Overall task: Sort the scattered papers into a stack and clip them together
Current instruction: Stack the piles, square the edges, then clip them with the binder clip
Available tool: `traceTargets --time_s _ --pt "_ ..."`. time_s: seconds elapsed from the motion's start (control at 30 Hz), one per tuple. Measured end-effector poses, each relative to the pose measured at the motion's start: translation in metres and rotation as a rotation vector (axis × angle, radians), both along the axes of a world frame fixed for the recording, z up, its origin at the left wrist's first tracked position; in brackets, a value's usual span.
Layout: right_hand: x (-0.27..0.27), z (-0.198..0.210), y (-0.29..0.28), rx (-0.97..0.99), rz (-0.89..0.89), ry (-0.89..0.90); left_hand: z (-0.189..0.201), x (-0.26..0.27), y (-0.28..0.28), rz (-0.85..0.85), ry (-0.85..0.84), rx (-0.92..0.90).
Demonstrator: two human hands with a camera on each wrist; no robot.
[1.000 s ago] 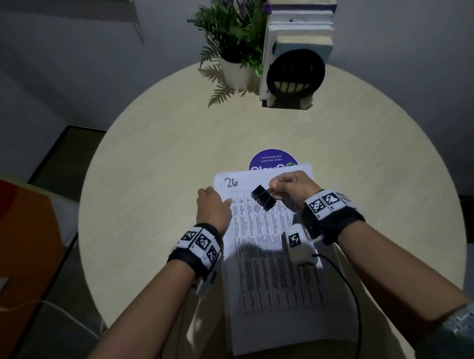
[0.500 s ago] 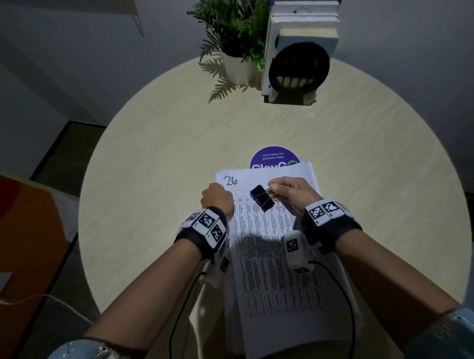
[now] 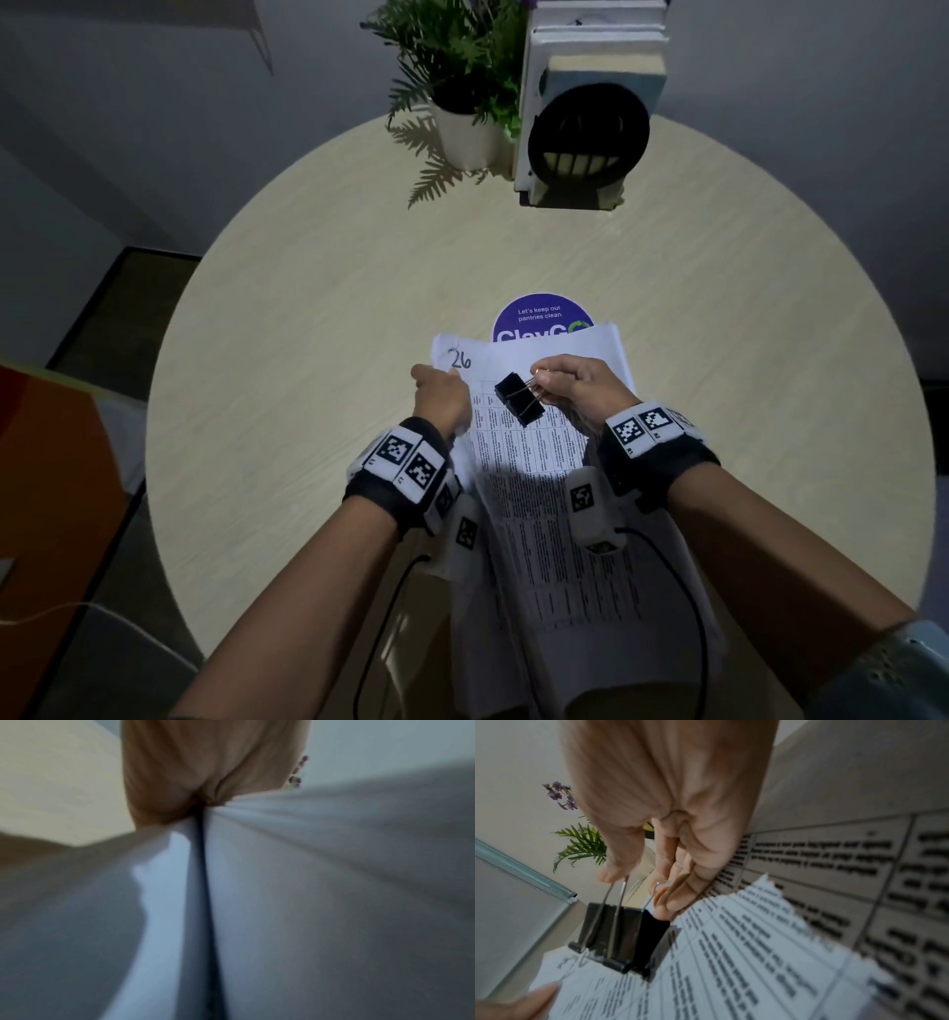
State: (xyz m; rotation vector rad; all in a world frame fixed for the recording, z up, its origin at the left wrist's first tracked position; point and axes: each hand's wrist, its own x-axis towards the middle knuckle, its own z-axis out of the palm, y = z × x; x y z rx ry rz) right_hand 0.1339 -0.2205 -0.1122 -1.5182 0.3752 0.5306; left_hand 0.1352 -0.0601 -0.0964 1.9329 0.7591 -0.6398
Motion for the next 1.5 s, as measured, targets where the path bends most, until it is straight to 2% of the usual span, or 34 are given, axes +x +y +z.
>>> traceTargets --time_s 0.1,0.3,0.37,0.5,0.6,0.67,0.77,1.0,1.1,1.17,1.23,1.4,1.5 --pt "-0.001 -0.002 -0.002 0.021 0.005 -0.012 -0.009 0.004 0.007 0.005 0.07 -0.034" --pt "0.003 0.003 -0.007 -0.008 0.031 -0.058 -0.014 0.007 0.006 -0.11 0.022 -0.007" --pt "0.007 0.007 -0.005 -0.07 0.049 -0.086 -0.019 0.007 0.006 -0.094 -0.018 -0.031" --pt "0.024 0.023 0.003 -0.467 0.199 -0.323 -0.033 0.002 0.01 0.006 -0.141 -0.099" --pt "0.043 0.043 0.014 -0.565 0.272 -0.537 -0.031 -0.004 0.012 0.058 -0.213 -0.214" --pt "0.055 0.048 0.017 -0.644 0.403 -0.641 -0.023 -0.007 0.012 0.06 -0.262 -0.278" --pt "0.069 0.048 0.019 -0.718 0.59 -0.686 -0.018 -0.008 0.014 0.069 -0.295 -0.37" --pt "0.088 0.057 0.016 -0.703 0.74 -0.666 -0.014 -0.018 0.017 0.081 -0.376 -0.54" --pt "0.094 0.061 0.013 -0.689 0.755 -0.648 -0.017 -0.014 0.015 0.088 -0.357 -0.507" --pt "0.098 0.065 0.012 -0.694 0.775 -0.663 -0.018 -0.011 0.015 0.035 -0.407 -0.454" --pt "0.101 0.069 0.011 -0.71 0.814 -0.716 -0.02 -0.007 0.015 -0.022 -0.45 -0.384" --pt "0.103 0.071 0.015 -0.767 0.932 -0.888 -0.025 -0.004 0.012 -0.043 -0.502 -0.312" --pt "0.105 0.072 0.014 -0.752 0.912 -0.856 -0.023 -0.007 0.013 -0.071 -0.534 -0.304"
